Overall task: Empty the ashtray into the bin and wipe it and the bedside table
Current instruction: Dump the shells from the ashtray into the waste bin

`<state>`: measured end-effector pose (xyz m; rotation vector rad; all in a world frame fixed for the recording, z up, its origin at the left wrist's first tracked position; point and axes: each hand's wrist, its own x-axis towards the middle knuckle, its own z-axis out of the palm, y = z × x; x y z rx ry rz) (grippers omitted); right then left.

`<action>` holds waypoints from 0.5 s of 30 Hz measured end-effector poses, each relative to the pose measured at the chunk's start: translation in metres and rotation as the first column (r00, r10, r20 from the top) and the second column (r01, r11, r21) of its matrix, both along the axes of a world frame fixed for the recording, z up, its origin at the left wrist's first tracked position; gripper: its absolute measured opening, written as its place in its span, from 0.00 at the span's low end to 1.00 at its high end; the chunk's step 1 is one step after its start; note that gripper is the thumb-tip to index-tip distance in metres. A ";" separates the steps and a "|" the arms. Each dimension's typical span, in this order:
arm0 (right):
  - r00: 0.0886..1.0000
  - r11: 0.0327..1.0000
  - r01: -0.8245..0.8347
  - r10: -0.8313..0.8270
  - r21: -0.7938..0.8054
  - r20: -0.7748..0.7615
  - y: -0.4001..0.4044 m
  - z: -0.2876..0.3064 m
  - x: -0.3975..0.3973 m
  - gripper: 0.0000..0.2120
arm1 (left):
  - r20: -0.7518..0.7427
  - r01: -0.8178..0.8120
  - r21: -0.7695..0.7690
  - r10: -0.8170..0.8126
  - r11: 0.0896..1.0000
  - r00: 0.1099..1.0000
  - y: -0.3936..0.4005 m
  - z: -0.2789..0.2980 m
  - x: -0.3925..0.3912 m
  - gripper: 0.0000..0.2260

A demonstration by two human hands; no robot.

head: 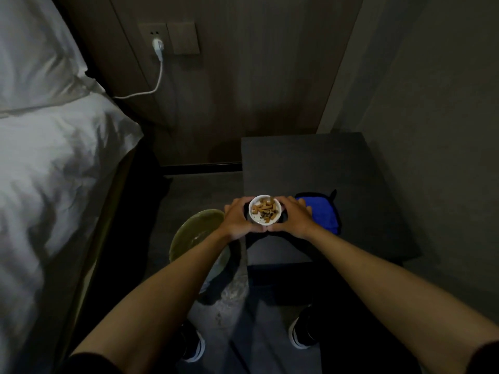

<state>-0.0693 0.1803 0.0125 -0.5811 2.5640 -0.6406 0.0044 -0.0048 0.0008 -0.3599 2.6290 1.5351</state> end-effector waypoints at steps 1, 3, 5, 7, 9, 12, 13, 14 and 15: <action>1.000 1.000 -0.019 0.019 -0.017 0.011 -0.004 0.002 -0.001 0.38 | 0.001 -0.016 0.006 0.016 1.000 1.000 -0.003 0.004 0.003 0.30; 0.997 0.997 -0.058 0.061 -0.056 0.045 -0.014 0.008 -0.001 0.39 | 0.018 -0.046 -0.013 0.046 0.999 0.999 -0.014 0.007 0.007 0.29; 0.993 0.990 -0.085 0.093 -0.109 0.077 -0.028 0.013 0.002 0.39 | 0.019 -0.056 -0.022 0.057 0.998 0.998 -0.029 0.010 0.015 0.28; 0.989 0.982 -0.105 0.120 -0.157 0.091 -0.045 0.014 0.007 0.39 | 0.001 -0.078 -0.022 0.078 0.997 0.997 -0.045 0.010 0.024 0.31; 0.985 0.973 -0.115 0.137 -0.199 0.102 -0.064 0.014 0.013 0.40 | -0.016 -0.110 -0.024 0.110 0.994 0.994 -0.059 0.013 0.035 0.33; 0.980 0.951 -0.119 0.159 -0.284 0.122 -0.092 0.014 0.026 0.40 | -0.028 -0.183 -0.019 0.183 0.983 0.983 -0.083 0.014 0.050 0.35; 0.978 0.938 -0.120 0.168 -0.326 0.124 -0.100 0.012 0.029 0.40 | -0.020 -0.200 -0.025 0.200 0.979 0.980 -0.091 0.015 0.056 0.36; 0.977 0.926 -0.123 0.177 -0.357 0.122 -0.109 0.013 0.032 0.39 | -0.028 -0.205 -0.023 0.205 0.978 0.978 -0.099 0.015 0.061 0.38; 0.973 0.912 -0.127 0.191 -0.391 0.129 -0.117 0.013 0.036 0.37 | -0.028 -0.220 -0.021 0.220 0.975 0.975 -0.107 0.014 0.067 0.41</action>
